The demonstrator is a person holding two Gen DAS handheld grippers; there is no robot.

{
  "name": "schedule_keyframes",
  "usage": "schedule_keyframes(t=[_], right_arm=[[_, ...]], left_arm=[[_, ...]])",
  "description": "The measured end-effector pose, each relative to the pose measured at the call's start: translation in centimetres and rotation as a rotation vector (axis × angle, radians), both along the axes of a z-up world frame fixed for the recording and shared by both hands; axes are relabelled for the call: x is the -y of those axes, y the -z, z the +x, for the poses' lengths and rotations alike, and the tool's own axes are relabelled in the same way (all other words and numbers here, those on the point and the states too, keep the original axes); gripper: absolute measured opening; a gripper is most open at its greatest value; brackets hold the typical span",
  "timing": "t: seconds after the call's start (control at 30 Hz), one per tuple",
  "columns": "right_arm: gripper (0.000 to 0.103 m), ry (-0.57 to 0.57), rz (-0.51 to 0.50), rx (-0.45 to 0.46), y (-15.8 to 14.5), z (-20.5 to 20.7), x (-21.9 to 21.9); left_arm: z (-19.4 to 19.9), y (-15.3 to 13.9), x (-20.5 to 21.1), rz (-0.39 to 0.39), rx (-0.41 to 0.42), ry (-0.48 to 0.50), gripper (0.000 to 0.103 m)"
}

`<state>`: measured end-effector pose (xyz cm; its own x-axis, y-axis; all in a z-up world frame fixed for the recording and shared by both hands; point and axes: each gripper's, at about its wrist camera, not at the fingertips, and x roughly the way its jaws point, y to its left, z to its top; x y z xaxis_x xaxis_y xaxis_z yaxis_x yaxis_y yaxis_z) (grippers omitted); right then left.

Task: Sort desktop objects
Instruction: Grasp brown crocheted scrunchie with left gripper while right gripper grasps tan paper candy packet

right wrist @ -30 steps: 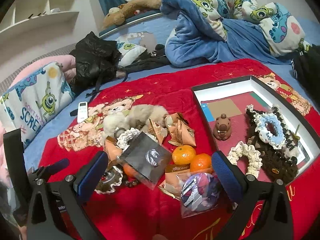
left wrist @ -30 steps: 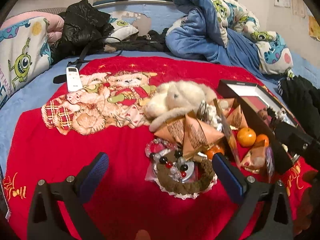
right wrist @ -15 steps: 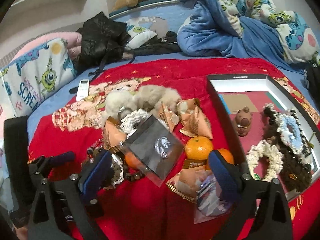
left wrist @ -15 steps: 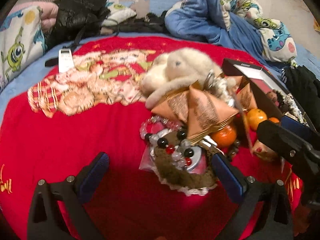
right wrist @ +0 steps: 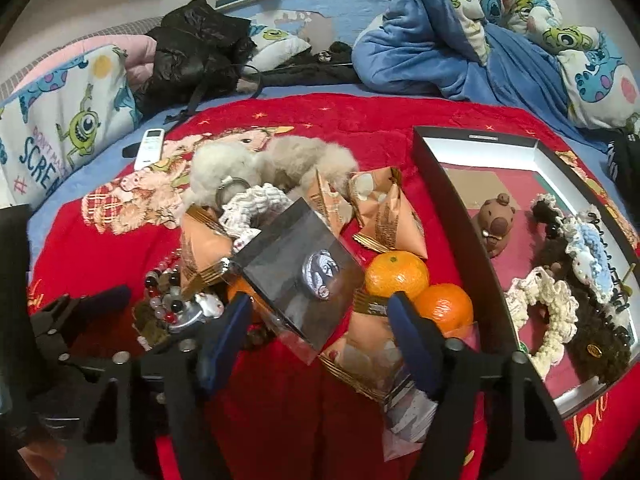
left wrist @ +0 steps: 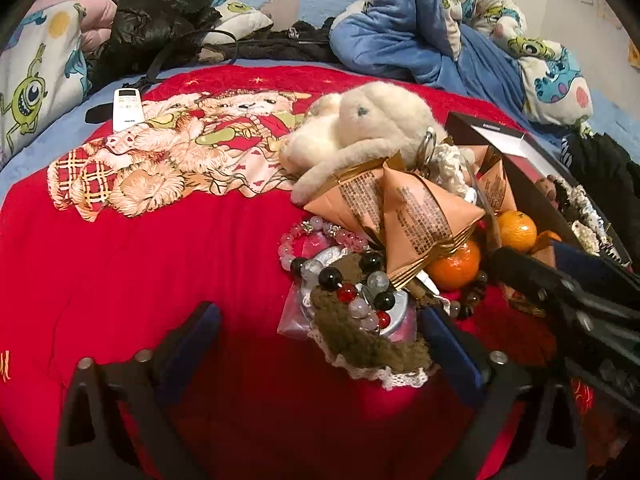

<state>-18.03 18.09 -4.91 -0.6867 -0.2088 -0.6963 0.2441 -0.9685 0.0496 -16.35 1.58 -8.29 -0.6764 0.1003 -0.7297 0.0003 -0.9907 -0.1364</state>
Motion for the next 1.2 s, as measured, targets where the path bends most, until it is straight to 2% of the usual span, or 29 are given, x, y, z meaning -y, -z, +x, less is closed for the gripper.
schedule_keyframes(t=[0.1,0.17,0.2,0.27,0.3,0.37,0.4,0.47,0.57,0.77,0.9,1.1,1.2], right_arm=[[0.025,0.062,0.003,0.014,0.0,-0.3,-1.0],[0.020,0.068,-0.028,0.026,-0.1,-0.4,-1.8],[0.020,0.069,-0.044,0.032,-0.1,-0.5,-2.1],[0.018,0.071,-0.059,0.037,-0.2,-0.5,-2.4],[0.018,0.070,-0.059,0.037,-0.2,-0.4,-2.4],[0.018,0.065,-0.057,0.037,-0.3,-0.3,-2.2],[0.018,0.058,-0.059,0.037,-0.3,-0.3,-2.1],[0.018,0.050,-0.055,0.040,-0.3,-0.1,-1.7],[0.019,0.042,-0.043,0.026,-0.4,0.3,-1.4],[0.022,0.002,-0.045,-0.034,-1.3,1.2,-0.9],[0.037,-0.047,-0.036,-0.050,-1.3,1.4,-0.1],[0.039,-0.072,0.114,-0.087,-0.7,1.2,2.0],[0.040,-0.059,0.146,-0.069,-0.1,0.5,2.1]], left_arm=[[0.7,-0.3,0.4,0.022,-0.026,-0.004,0.084],[1.0,-0.4,0.7,0.029,-0.036,-0.014,0.073],[1.1,-0.5,0.8,0.034,-0.041,-0.018,0.069],[1.7,-0.6,1.1,0.055,-0.051,-0.023,0.053],[2.1,-0.6,1.2,0.067,-0.054,-0.026,0.049],[2.8,-0.5,1.4,0.094,-0.061,-0.023,0.036],[3.5,-0.5,1.5,0.099,-0.071,-0.027,0.034],[4.3,-0.6,1.4,0.091,-0.088,-0.034,0.023],[5.2,-0.8,0.9,0.066,-0.113,-0.032,0.014],[5.8,-1.0,0.6,0.039,-0.128,-0.026,0.013],[5.7,-0.9,0.6,0.039,-0.129,-0.024,0.013],[5.2,-0.5,0.6,0.052,-0.096,-0.004,0.013],[5.1,-0.4,0.5,0.054,-0.092,-0.004,0.013]])
